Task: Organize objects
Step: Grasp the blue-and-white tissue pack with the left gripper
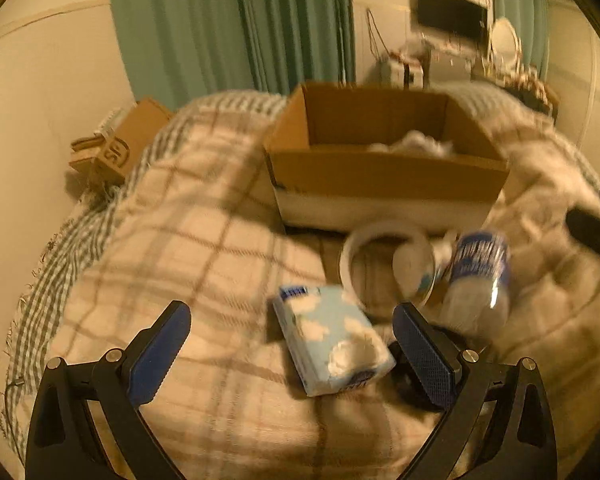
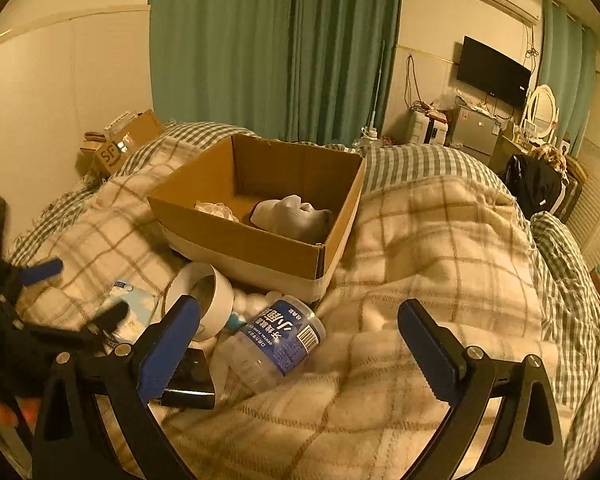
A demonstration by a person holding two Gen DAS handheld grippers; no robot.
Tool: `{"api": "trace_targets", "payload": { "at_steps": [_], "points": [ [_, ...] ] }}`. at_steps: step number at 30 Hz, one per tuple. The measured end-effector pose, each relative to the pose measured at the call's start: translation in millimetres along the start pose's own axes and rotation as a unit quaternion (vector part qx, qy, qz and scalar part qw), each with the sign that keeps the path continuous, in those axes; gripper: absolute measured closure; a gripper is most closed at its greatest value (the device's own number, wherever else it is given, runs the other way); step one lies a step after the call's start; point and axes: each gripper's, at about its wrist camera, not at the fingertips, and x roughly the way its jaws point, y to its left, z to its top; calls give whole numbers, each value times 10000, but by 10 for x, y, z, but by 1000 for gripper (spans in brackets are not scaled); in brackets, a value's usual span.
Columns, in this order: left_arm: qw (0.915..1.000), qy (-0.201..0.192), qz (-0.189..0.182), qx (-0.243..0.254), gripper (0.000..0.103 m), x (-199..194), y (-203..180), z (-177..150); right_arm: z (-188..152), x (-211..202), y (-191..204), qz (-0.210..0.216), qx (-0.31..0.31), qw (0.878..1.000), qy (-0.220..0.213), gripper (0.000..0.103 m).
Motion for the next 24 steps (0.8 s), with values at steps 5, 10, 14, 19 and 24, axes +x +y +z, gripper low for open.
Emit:
{"api": "trace_targets", "payload": {
  "at_steps": [5, 10, 14, 19, 24],
  "points": [
    [9996, 238, -18, 156, 2, 146, -79, -95, -19, 60, 16, 7, 73, 10000, 54, 3],
    [9979, 449, -263, 397, 43, 247, -184, -141, -31, 89, 88, 37, 29, 9999, 126, 3],
    [9982, 293, -467, 225, 50, 142, -114, -122, -42, 76, 144, 117, -27, 9999, 117, 3],
    [9980, -104, -624, -23, 50, -165, 34, -32, -55, 54, 240, 252, -131, 9995, 132, 3],
    [9976, -275, -637, 70, 50, -380, 112, -55, -121, 86, 403, 469, -317, 9979, 313, 3]
  ]
}}
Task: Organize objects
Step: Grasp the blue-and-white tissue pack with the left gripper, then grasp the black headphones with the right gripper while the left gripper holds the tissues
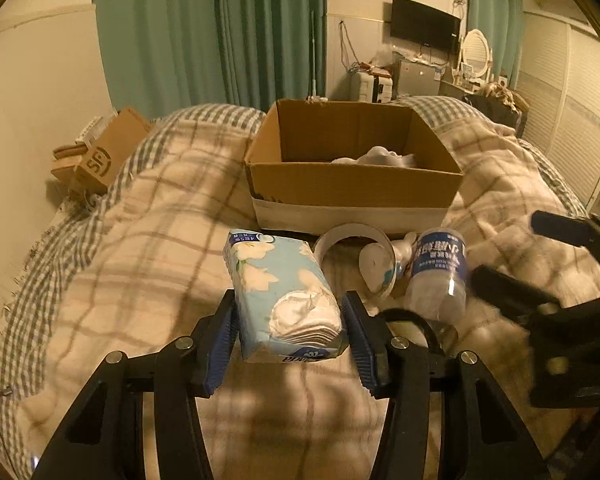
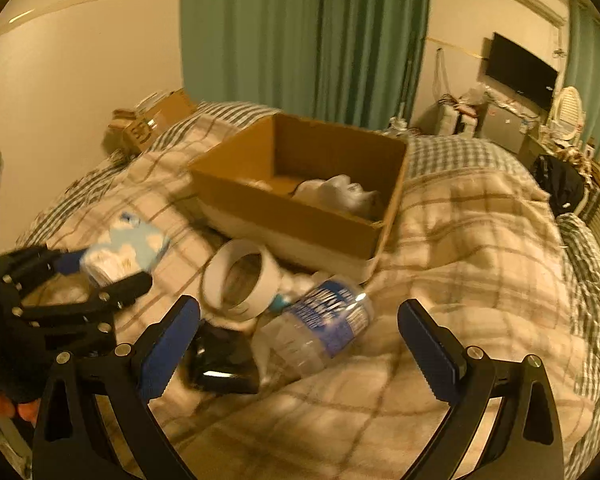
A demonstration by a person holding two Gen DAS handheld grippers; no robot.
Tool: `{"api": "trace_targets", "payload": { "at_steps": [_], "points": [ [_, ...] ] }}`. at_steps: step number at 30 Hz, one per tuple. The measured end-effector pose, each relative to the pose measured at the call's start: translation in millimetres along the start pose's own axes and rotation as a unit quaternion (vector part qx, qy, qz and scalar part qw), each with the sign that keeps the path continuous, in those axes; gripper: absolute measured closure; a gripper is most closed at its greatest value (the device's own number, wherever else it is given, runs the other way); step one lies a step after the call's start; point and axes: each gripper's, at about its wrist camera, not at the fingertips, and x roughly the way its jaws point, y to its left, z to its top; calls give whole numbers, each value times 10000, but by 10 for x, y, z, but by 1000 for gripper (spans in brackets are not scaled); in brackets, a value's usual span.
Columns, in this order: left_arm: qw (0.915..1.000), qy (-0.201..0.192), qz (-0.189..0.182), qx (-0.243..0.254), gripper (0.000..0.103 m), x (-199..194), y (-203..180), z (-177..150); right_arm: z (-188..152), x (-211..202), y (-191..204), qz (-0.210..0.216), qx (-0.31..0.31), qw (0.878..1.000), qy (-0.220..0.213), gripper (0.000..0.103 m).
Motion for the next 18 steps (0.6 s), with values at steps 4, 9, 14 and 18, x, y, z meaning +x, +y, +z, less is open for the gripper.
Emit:
{"api": "trace_targets", "payload": {
  "at_steps": [4, 9, 14, 18],
  "points": [
    [10000, -18, -27, 52, 50, -81, 41, -64, -53, 127, 173, 79, -276, 9992, 264, 3],
    [9999, 45, -14, -114, 50, -45, 203, -140, -142, 310, 342, 189, -565, 9963, 621, 14],
    [9997, 51, -53, -251, 50, -43, 308, -194, -176, 421, 406, 234, -707, 9934, 868, 39],
    [9994, 33, -99, -320, 50, -55, 352, -205, -214, 509, 476, 248, -856, 9902, 1073, 63]
  ]
}}
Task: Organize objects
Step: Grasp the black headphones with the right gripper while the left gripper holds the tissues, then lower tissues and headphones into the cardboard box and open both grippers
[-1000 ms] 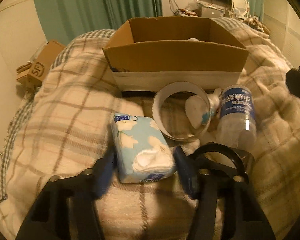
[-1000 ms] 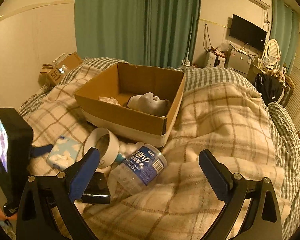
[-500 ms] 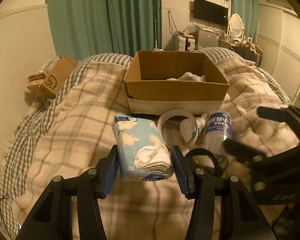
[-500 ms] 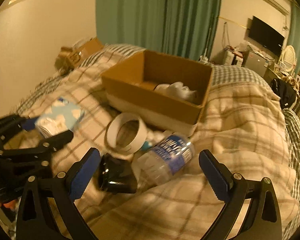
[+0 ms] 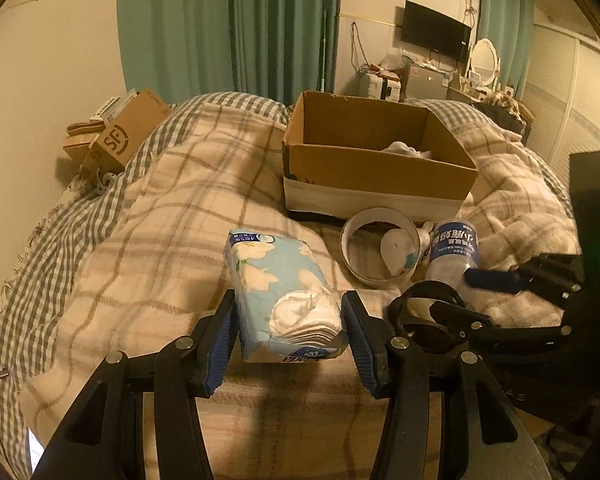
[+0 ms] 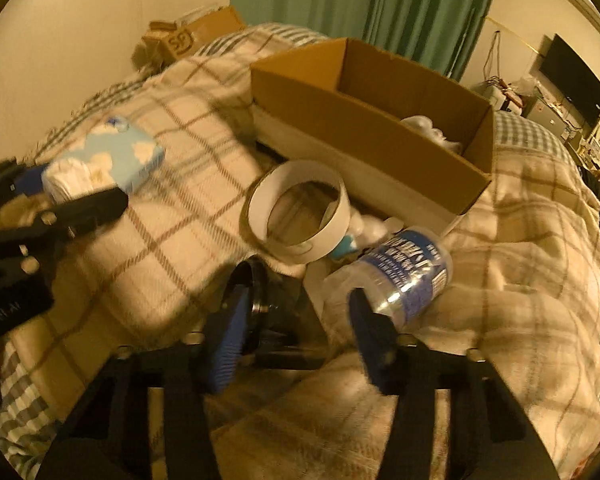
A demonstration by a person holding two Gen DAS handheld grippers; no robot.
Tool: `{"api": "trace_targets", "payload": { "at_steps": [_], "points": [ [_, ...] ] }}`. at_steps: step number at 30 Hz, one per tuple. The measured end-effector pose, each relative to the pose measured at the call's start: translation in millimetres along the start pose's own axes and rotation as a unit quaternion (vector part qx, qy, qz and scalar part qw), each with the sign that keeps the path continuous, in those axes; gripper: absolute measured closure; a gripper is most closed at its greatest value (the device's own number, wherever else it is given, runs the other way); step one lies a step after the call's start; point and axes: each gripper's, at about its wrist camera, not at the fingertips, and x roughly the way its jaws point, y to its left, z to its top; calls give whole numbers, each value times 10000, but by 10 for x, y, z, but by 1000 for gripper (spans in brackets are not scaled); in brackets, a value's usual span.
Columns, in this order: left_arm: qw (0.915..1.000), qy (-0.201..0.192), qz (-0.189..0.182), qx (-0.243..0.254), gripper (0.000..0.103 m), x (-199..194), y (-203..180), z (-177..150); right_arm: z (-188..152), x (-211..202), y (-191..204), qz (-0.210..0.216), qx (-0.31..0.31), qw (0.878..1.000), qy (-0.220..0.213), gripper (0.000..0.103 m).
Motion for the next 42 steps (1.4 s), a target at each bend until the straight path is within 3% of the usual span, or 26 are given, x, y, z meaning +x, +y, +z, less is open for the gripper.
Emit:
{"api": "trace_targets", "payload": {
  "at_steps": [5, 8, 19, 29, 34, 42],
  "points": [
    [10000, 12, -47, -36, 50, -4, 33, -8, 3, 25, 56, -64, -124, 9999, 60, 85],
    [10000, -30, -43, -37, 50, -38, 25, 2, 4, -11, 50, -80, -129, 9999, 0, 92],
    [9995, -210, -209, 76, 50, -156, -72, 208, 141, -528, -98, -109, -1, 9973, -721, 95],
    [9936, -899, -236, 638, 50, -367, -321, 1048, 918, -1145, -489, -404, -164, 9849, -1677, 95],
    [9921, -1016, -381, 623, 50, -84, -395, 1531, 1323, -1124, -787, -648, -116, 9805, -1850, 95],
    [9938, -756, -646, 502, 50, 768, -531, 1981, 1758, -563, -1306, -638, 239, 9832, -1692, 95]
  ]
}}
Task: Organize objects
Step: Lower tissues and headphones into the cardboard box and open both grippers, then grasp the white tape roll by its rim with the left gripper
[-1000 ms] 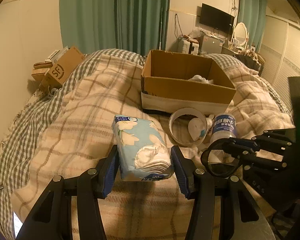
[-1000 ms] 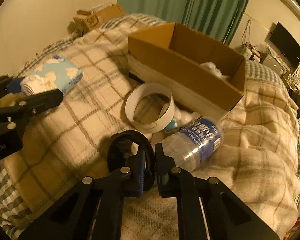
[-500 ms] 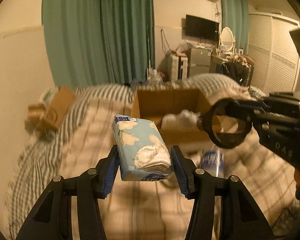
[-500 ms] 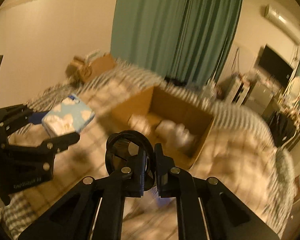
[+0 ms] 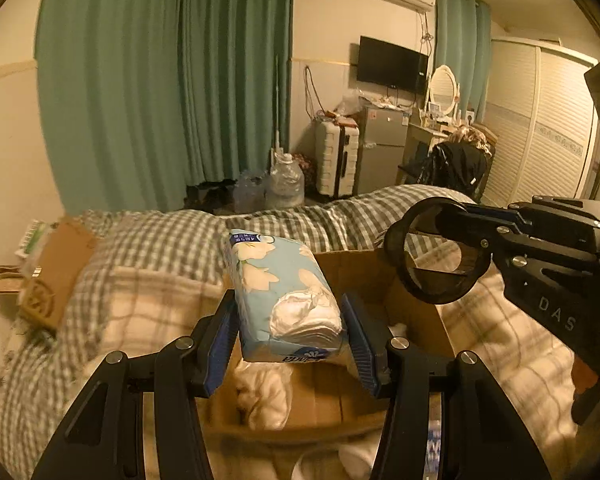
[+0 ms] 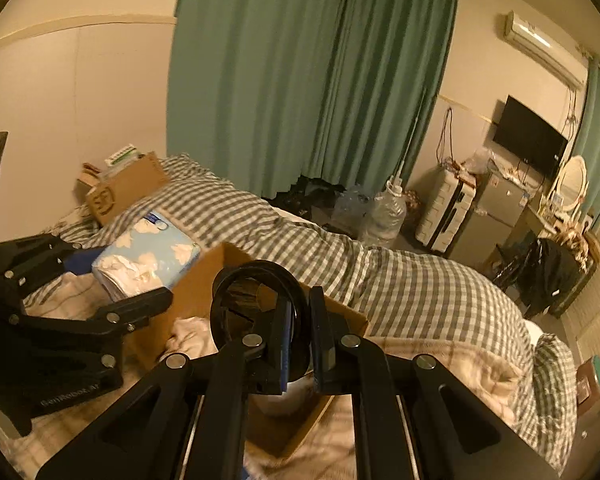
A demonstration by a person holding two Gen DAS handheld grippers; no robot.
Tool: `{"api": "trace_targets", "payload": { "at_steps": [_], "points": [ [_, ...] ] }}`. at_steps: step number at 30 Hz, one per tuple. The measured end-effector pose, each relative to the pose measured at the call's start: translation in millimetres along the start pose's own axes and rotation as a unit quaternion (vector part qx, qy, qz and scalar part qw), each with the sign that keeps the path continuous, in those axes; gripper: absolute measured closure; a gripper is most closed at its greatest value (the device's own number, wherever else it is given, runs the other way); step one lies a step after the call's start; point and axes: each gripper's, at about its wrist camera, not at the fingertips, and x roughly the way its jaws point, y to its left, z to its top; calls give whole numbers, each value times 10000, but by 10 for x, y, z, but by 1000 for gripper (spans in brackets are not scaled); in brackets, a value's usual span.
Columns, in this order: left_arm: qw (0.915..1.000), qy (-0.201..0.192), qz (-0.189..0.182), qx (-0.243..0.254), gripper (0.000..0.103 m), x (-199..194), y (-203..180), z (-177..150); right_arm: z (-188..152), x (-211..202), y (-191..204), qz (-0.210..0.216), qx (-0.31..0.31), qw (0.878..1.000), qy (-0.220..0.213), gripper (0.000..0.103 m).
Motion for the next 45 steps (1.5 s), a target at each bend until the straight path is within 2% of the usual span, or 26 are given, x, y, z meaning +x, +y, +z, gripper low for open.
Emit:
{"api": "trace_targets", "payload": {
  "at_steps": [5, 9, 11, 14, 16, 17, 18, 20, 22, 25, 27, 34, 37, 41, 45],
  "points": [
    [9997, 226, 24, -33, 50, 424, 1, -105, -112, 507, -138, 80, 128, 9996, 251, 95],
    [9992, 388, 22, -27, 50, 635, -7, -235, -263, 786, -227, 176, 281, 9986, 414, 95],
    [9989, 453, -91, -35, 48, 677, -18, -278, -330, 853, -266, 228, 367, 9980, 459, 95],
    [9988, 483, -93, 28, 40, 676, -48, -297, -360, 860, -318, 304, 498, 9973, 453, 95],
    [9991, 420, 2, 75, 23, 603, -71, -293, -343, 804, -334, 322, 529, 9973, 401, 92],
    [9992, 378, 40, 84, 18, 554, -75, -284, -315, 764, -300, 312, 546, 9974, 355, 82],
    [9994, 327, 80, 83, 14, 495, -82, -276, -304, 724, -302, 286, 557, 9975, 318, 58],
    [9996, 237, 126, 59, 13, 366, -81, -251, -278, 613, -309, 173, 601, 9978, 226, 30],
    [9996, 220, 147, 50, 5, 233, -58, -233, -245, 453, -322, 121, 665, 9977, 71, 29],
    [9997, 60, 245, 58, 0, -33, -58, -231, -205, 210, -335, 72, 711, 9974, -4, 27],
    [9997, -26, 234, 111, 0, -232, -77, -222, -187, -1, -333, 2, 699, 9975, -85, 20],
    [9991, -368, 191, 106, 0, -874, -156, -208, -162, -858, -305, -265, 616, 9969, -403, 10],
    [9985, -462, 280, 67, 0, -1112, -197, -228, -187, -1144, -270, -318, 591, 9966, -477, 7],
    [9979, -522, 381, -11, 0, -1270, -198, -329, -267, -1412, -203, -336, 608, 9964, -478, 2],
    [9974, -436, 515, -262, 0, -1285, -136, -572, -463, -1498, -102, -338, 692, 9961, -426, 1]
  ]
}}
